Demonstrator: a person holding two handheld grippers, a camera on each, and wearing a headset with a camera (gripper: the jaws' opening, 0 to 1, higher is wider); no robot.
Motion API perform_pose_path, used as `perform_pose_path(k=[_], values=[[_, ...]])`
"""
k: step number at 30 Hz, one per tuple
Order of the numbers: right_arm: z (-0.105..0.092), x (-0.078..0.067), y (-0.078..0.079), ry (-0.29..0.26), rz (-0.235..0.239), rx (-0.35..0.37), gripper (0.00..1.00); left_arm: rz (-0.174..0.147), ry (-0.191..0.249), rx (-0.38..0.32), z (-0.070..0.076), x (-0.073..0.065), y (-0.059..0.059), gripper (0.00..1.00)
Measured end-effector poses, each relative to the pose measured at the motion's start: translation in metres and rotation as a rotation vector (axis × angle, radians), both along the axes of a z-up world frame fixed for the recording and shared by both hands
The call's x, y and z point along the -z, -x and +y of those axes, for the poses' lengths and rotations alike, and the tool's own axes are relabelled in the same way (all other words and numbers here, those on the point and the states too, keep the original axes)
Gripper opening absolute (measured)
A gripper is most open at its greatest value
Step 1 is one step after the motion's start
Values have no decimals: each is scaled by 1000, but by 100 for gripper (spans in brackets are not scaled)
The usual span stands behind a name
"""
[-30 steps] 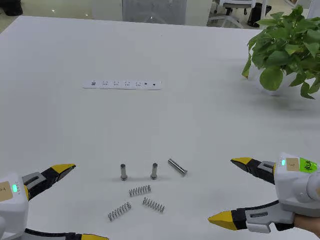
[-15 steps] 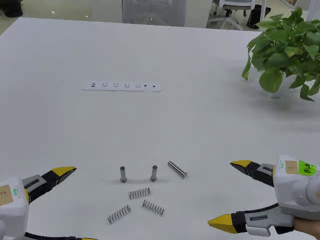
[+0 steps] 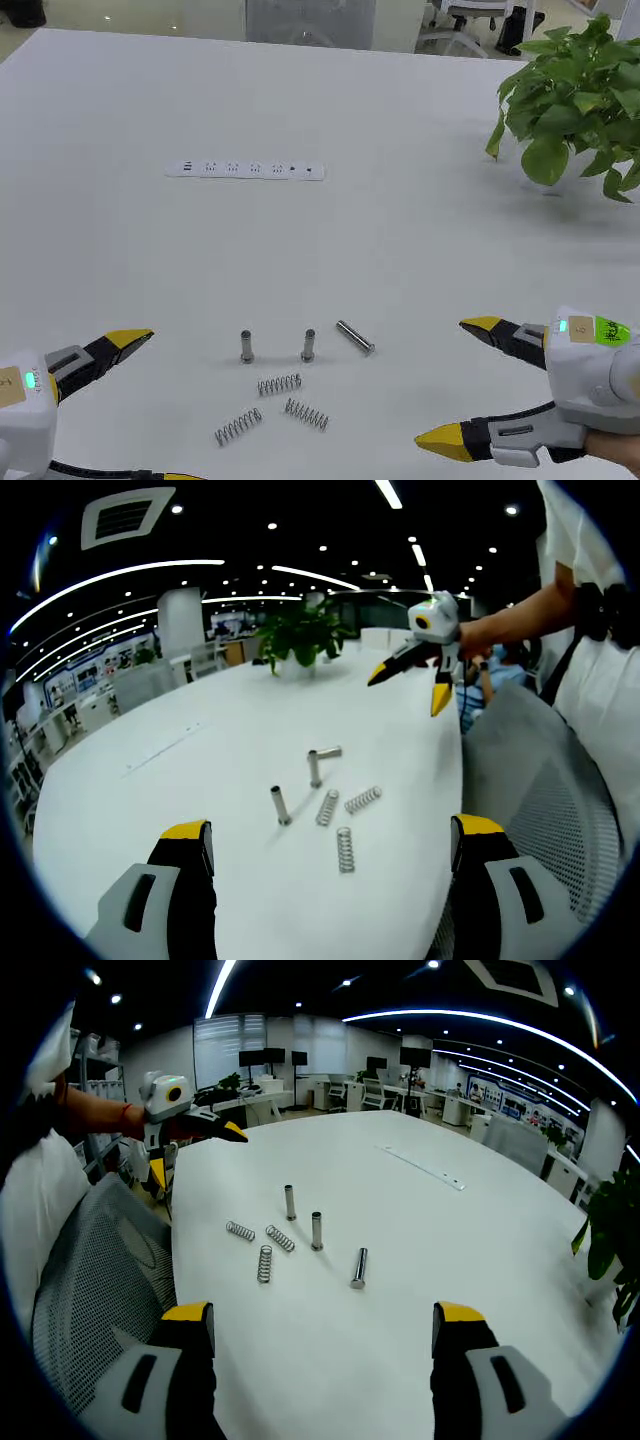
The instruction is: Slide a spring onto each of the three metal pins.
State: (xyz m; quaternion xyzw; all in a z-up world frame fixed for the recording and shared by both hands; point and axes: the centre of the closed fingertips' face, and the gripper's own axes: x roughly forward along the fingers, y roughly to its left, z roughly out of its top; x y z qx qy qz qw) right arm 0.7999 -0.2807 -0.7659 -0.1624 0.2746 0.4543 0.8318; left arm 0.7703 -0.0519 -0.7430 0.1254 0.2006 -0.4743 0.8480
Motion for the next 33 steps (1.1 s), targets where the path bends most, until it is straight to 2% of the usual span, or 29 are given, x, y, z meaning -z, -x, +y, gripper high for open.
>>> perform_pose_path(k=[15,23,33], values=[[13,-4,-22,21,9,-16,86,4,8,-3,-2,4,-4,100],[20,-4,-42,22,11,-18,81,5,20,-13,-2,4,-7,100],[31,1,-66,45,42,-6,72,12,29,-14,-3,6,-11,100]])
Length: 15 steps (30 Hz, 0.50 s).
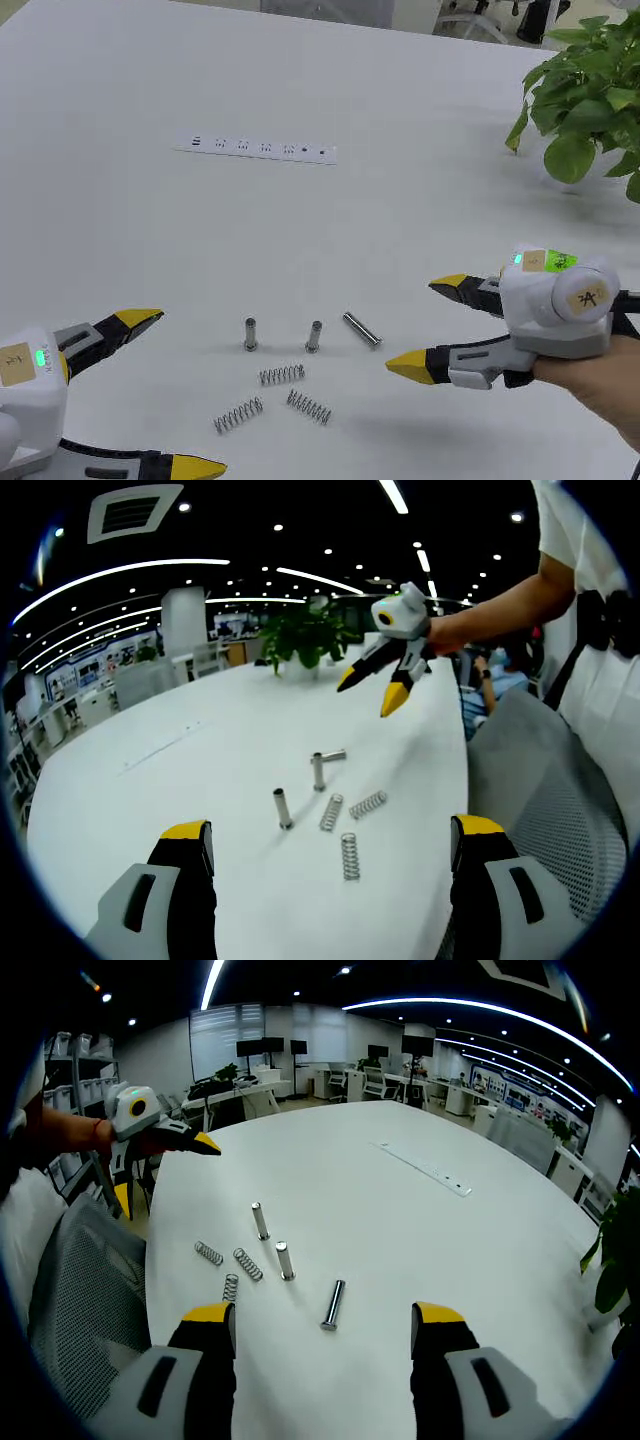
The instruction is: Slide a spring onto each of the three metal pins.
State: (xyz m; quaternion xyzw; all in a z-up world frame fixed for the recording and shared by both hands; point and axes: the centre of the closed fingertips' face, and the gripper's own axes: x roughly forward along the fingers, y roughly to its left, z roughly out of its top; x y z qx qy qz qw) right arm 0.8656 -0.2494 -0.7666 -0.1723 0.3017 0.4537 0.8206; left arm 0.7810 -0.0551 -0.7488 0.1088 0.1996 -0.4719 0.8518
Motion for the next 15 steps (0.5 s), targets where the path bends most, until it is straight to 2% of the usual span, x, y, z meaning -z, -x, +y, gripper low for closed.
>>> perform_pose_path(k=[8,15], values=[[3,15,-19,46,43,8,64,-1,10,-4,0,-1,-5,100],[9,24,-29,68,82,27,56,7,13,-3,-1,1,-6,100]])
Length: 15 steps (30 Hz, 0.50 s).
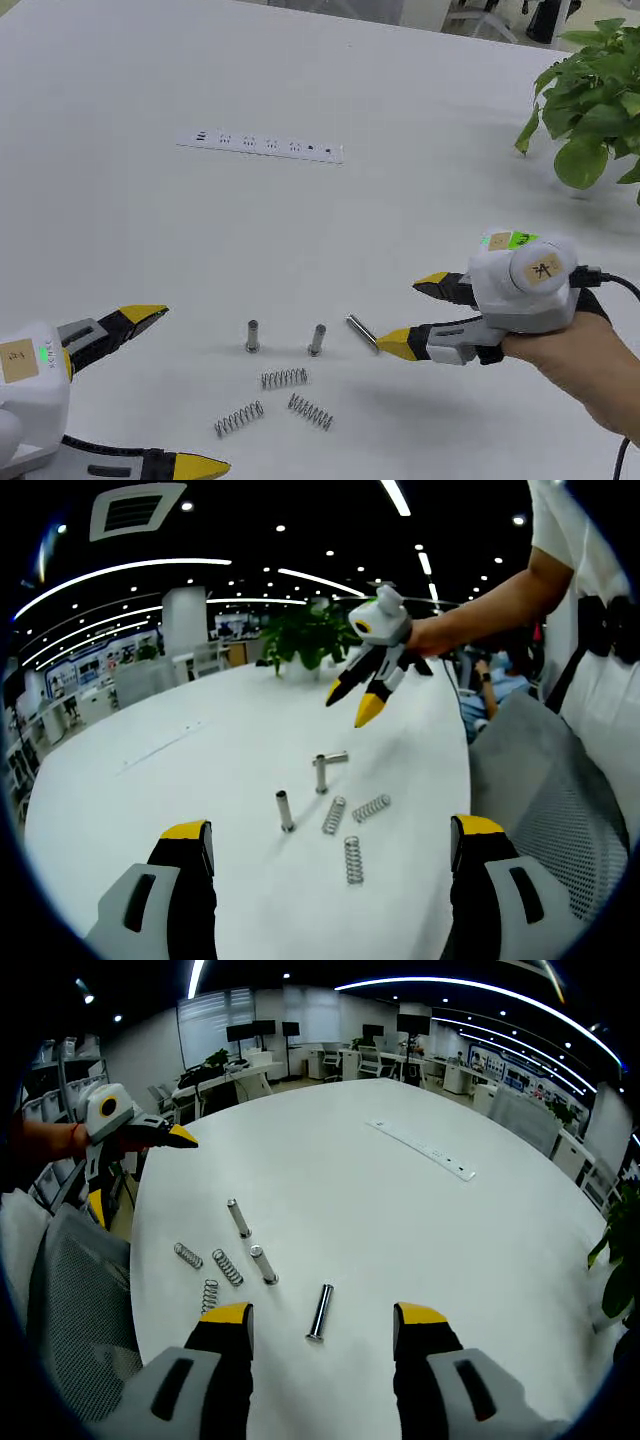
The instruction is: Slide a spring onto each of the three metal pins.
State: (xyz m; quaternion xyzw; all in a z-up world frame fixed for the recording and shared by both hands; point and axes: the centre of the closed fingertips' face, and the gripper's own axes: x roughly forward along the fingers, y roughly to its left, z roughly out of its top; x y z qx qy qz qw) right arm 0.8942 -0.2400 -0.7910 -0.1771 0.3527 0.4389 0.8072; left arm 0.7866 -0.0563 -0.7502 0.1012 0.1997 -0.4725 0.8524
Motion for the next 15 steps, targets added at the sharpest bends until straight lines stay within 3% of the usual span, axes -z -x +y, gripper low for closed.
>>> perform_pose_path(k=[7,15], values=[[11,15,-6,40,59,-9,53,7,8,-5,0,2,0,100],[21,28,-14,80,107,2,36,17,19,-16,1,5,-1,100]])
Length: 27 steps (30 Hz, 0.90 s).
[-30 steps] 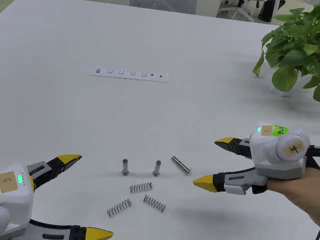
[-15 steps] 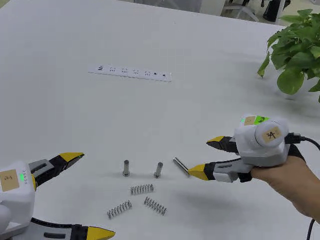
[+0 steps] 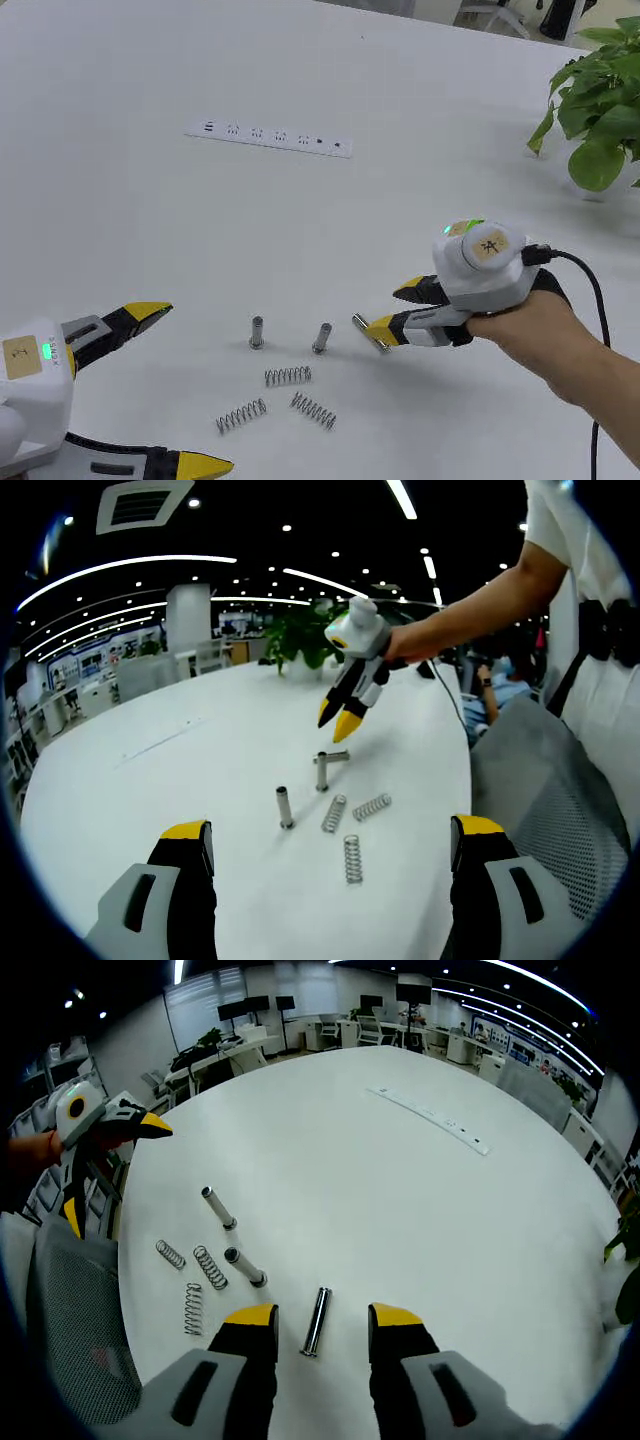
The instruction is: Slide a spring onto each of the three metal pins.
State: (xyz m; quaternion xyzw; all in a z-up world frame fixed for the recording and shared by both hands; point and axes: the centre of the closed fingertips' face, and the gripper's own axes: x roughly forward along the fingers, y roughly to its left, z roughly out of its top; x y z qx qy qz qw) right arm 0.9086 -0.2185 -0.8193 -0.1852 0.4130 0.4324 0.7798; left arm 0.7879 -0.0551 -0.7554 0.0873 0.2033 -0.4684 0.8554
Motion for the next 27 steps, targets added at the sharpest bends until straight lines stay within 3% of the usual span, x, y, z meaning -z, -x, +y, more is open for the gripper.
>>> perform_pose_path(k=[12,27], values=[[10,29,-5,70,80,12,25,11,5,-8,2,5,-3,100],[13,43,-1,124,135,9,17,24,22,-19,2,9,-4,99]])
